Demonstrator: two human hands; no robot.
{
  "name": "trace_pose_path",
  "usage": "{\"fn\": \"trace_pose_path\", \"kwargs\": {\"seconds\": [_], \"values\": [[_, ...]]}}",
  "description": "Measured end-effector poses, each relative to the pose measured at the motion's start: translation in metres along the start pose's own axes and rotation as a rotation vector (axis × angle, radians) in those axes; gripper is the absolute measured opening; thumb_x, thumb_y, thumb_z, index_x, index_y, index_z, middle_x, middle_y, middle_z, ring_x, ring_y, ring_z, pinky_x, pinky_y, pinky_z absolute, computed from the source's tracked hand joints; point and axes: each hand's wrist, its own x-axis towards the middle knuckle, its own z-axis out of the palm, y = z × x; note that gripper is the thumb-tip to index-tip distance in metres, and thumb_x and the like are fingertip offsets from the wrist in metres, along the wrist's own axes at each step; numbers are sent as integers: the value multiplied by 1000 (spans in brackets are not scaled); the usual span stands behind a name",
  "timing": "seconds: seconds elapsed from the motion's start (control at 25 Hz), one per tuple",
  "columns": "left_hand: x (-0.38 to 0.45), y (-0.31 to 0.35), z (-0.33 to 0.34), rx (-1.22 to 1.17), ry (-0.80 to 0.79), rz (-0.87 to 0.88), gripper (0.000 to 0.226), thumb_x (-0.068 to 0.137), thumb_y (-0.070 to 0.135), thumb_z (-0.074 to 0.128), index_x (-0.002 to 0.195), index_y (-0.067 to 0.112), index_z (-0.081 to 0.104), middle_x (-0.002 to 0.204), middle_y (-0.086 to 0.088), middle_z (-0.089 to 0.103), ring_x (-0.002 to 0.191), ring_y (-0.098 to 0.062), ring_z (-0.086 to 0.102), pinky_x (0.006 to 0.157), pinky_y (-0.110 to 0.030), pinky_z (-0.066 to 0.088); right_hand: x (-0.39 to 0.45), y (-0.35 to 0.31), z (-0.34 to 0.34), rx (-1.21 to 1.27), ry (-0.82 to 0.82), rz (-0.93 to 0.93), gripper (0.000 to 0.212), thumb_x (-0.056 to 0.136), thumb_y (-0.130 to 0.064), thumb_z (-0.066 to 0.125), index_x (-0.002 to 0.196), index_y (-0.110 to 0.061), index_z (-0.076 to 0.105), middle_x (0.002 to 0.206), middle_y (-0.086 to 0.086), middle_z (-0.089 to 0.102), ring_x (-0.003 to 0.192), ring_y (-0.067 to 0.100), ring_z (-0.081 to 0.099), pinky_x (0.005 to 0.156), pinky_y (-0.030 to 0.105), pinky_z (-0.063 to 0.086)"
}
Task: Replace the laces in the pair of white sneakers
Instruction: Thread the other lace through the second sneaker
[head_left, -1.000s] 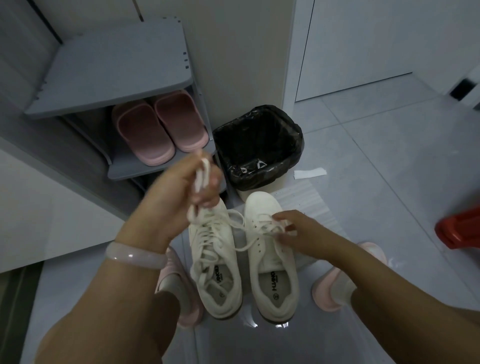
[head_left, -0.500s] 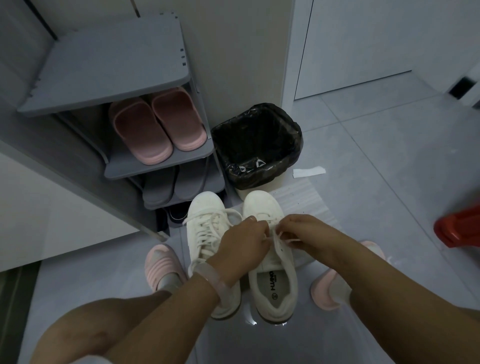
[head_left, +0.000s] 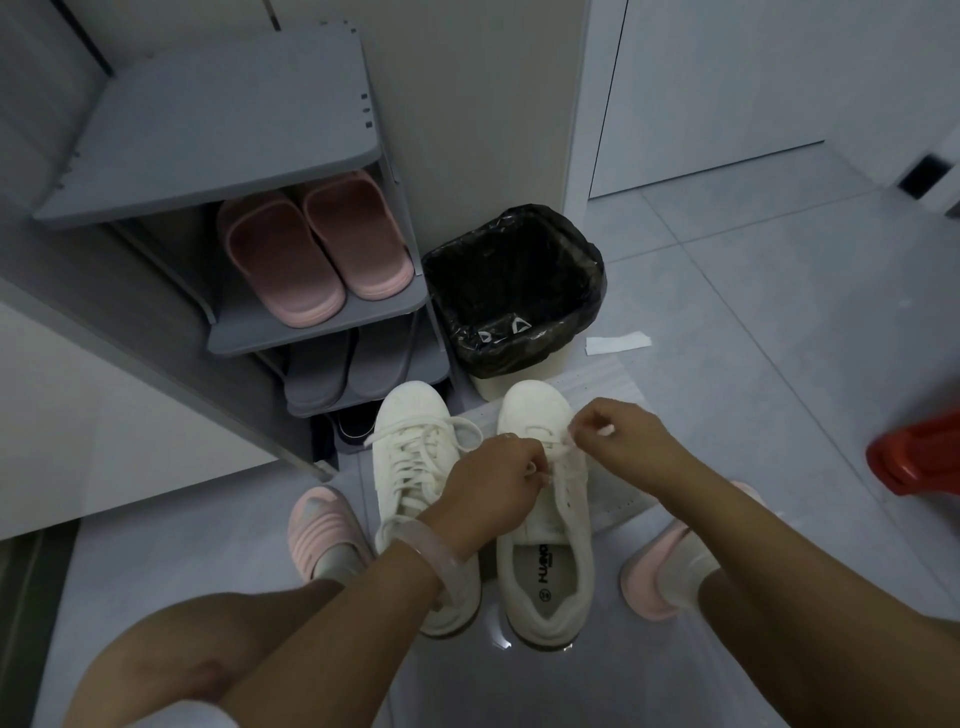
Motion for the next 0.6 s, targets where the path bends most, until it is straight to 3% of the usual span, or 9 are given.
{"fn": "trace_pose_path", "kwargs": {"seconds": [0.08,0.16,0.36,0.52,0.6], "values": [[1,0,-1,-94,-2,-34,17,90,21,53,98,14,65,110,-4,62,104,-19,56,87,-34,47,-1,3,1,-145,-195,-91,38,86,-26,63,122,-19,52,120,-1,47,105,11,46,86,20,40],[0,2,-7,-134,-13,-63,16,88,21,57,96,12,67,107,-6,65,101,-20,58,87,-34,48,-3,3,9,-295,-310,-117,58,81,-30,67,132,-19,42,131,-1,34,117,14,40,99,25,37],[-6,-5,-56,-16,-116,-6,14,88,20,60,94,12,69,102,-2,66,96,-12,57,85,-28,47,-4,-1,17,-292,-260,-59,63,77,-31,68,131,-17,39,136,-2,29,123,18,37,101,32,38],[-17,-13,-81,-3,-318,1,10,87,22,61,92,17,68,85,11,59,88,-5,53,71,-16,42,-6,-2,15,-269,-293,-60,63,78,-31,68,132,-18,39,137,-3,27,123,17,37,102,32,39],[-18,-12,-81,5,-425,19,8,87,24,61,90,21,67,80,17,57,86,-3,53,70,-13,41,-5,-1,15,-273,-298,-57,64,78,-31,68,133,-18,38,138,-2,27,123,18,36,102,32,38]]}}
